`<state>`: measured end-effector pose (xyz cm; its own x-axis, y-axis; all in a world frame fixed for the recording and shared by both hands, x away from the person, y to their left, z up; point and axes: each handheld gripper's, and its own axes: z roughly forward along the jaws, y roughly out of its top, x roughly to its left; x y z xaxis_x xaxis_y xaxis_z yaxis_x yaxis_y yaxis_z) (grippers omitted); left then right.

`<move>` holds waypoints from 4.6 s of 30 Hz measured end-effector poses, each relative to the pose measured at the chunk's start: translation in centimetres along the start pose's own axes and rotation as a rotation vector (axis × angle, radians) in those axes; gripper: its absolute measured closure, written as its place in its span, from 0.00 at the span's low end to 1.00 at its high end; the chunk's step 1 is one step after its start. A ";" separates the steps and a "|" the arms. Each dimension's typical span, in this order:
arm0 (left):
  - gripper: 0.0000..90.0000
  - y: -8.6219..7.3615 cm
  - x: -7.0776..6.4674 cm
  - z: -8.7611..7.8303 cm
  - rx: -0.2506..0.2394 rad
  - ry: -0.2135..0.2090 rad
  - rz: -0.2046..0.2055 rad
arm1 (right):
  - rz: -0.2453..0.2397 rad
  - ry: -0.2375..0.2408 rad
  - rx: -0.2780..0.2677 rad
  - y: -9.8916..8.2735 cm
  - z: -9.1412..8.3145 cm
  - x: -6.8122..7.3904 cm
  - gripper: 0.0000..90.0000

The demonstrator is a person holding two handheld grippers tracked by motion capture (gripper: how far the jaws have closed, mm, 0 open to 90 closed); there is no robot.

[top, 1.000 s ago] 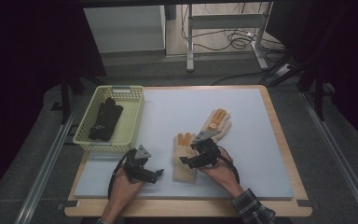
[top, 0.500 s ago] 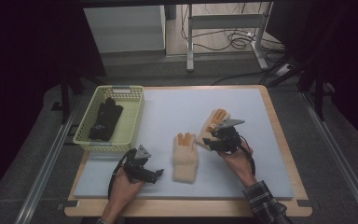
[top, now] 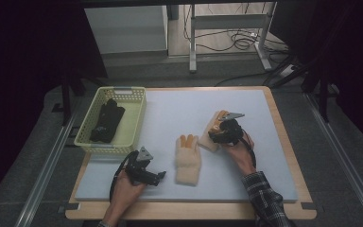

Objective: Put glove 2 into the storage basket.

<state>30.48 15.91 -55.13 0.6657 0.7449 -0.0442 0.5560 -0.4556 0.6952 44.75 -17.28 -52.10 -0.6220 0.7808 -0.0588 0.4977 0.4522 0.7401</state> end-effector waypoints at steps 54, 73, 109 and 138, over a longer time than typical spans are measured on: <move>0.01 0.0 0.0 0.0 -0.002 0.001 0.001 | -0.166 0.412 -0.077 2.1 -8.6 9.2 0.67; 0.01 0.0 0.0 0.0 0.000 0.001 0.004 | -0.199 0.386 0.038 -0.2 -2.9 11.3 0.42; 0.02 -1.8 1.0 -1.9 0.006 0.054 -0.030 | -0.188 0.380 0.008 -6.3 -5.9 10.0 0.96; 0.02 -2.6 2.0 -2.4 0.003 0.058 -0.060 | -0.246 0.346 -0.013 -2.7 -1.6 14.8 0.96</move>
<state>29.15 19.73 -55.30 0.6010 0.7981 -0.0441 0.5960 -0.4107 0.6900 33.27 -7.64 -53.88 -0.8887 0.4585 -0.0078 0.3029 0.5998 0.7406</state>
